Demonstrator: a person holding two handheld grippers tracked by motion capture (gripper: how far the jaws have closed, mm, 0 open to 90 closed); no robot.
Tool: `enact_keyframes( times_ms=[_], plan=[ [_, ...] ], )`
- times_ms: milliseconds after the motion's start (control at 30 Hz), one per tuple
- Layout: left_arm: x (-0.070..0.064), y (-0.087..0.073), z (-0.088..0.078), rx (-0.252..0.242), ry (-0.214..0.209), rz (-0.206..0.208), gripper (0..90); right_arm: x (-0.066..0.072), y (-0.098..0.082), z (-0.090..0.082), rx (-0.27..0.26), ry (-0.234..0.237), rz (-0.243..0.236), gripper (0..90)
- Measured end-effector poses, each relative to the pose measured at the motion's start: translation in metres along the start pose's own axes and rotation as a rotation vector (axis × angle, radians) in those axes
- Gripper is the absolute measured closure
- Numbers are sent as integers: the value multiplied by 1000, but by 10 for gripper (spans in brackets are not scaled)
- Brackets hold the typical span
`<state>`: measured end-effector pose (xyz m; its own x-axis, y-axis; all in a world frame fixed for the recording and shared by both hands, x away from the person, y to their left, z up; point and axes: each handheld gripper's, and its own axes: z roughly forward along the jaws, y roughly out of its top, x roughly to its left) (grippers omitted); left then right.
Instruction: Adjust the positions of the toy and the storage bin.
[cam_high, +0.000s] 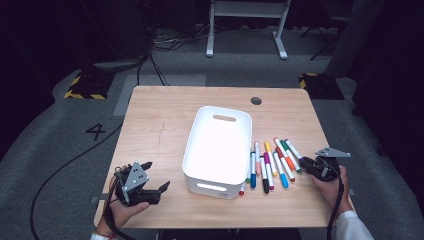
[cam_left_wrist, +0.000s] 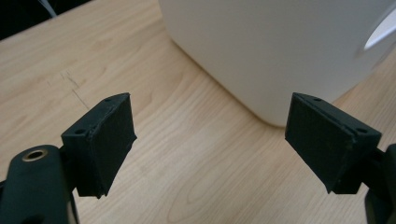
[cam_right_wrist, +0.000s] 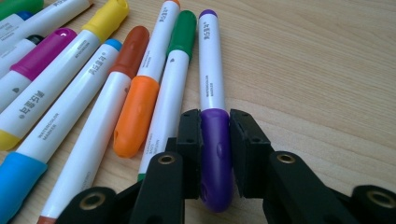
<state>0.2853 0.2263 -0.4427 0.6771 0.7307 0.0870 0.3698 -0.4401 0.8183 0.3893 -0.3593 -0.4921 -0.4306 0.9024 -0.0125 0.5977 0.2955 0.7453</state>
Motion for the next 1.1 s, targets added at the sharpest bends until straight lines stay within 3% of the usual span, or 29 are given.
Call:
enact_keyframes(
  times_ms=[100, 300, 433, 733, 767, 933, 967, 1100],
  plan=[
    [7, -13, 15, 69, -5, 5, 161, -2, 0, -1, -9, 7, -1, 754],
    [14, -24, 26, 111, -1, -9, 164, -4, 0, -2, -15, 5, -2, 754],
    [15, -32, 38, 171, -6, -13, 165, -4, -1, -1, -15, 5, 1, 753],
    [14, -36, 51, 209, -19, -24, 160, -6, -1, -4, -23, 10, 1, 754],
    [14, -37, 52, 199, -26, -48, 156, -6, -1, -4, -22, 9, 2, 753],
    [19, -37, 56, 204, -46, -83, 154, -9, -1, -6, -30, 11, 4, 754],
    [20, -36, 57, 214, -51, -109, 150, -9, 0, -7, -38, 15, 10, 754],
    [21, -35, 59, 221, -55, -110, 137, -10, 0, -8, -44, 19, 4, 753]
  ],
)
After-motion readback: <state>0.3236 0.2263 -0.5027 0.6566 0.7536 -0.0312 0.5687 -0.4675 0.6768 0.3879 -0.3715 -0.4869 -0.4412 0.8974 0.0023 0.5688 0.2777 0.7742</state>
